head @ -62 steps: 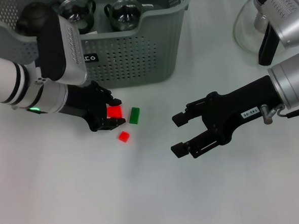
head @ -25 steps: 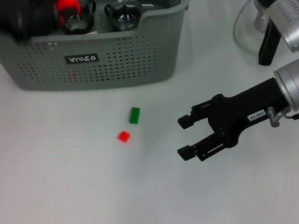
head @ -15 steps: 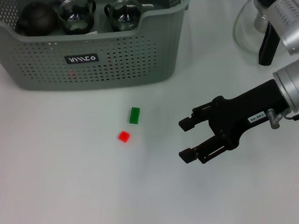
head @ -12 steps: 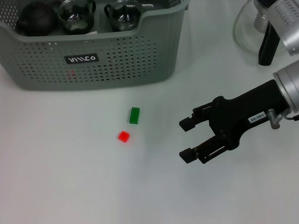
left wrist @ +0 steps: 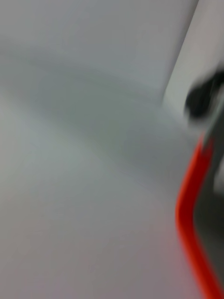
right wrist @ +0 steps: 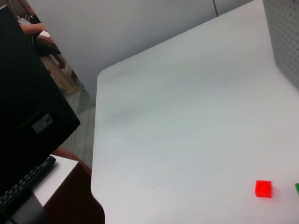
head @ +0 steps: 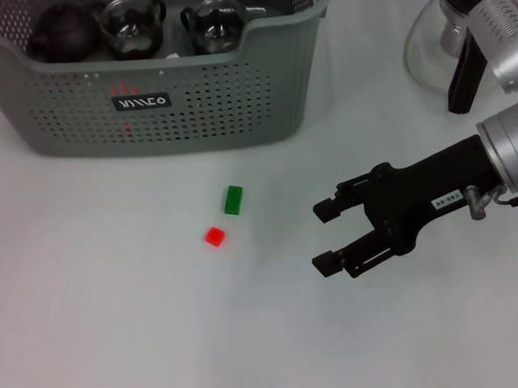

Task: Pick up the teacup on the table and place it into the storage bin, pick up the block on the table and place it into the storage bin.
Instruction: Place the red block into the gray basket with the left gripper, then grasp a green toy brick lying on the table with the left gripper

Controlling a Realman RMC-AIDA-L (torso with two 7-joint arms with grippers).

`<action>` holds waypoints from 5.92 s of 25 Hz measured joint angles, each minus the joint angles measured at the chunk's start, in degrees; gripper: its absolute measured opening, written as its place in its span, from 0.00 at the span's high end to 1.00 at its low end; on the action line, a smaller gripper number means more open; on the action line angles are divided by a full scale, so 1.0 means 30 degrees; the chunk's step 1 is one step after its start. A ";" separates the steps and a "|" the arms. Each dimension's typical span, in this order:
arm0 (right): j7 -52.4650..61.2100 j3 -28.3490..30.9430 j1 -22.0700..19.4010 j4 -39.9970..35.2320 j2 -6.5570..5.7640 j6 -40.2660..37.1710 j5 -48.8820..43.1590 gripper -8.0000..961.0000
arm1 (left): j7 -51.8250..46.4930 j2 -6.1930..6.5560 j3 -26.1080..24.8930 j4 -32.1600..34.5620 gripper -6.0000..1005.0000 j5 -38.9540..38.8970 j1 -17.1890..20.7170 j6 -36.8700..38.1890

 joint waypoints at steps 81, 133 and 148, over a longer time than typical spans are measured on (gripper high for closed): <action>0.0464 0.1733 -0.1841 0.0031 -0.0920 0.0095 0.0029 0.08 | 0.1947 -0.2984 1.8189 -0.3177 0.26 1.2145 -0.1665 -0.8279; 0.0001 0.1735 -0.2294 0.0267 -0.0761 0.0205 0.0029 0.08 | 0.1033 -0.3037 1.9836 -0.4108 0.52 1.3442 -0.3444 -0.7730; -0.0282 0.1735 -0.2336 0.0308 -0.0733 0.0325 0.0029 0.08 | 0.0742 -0.3057 2.0198 -0.4888 0.52 1.3434 -0.4035 -0.7737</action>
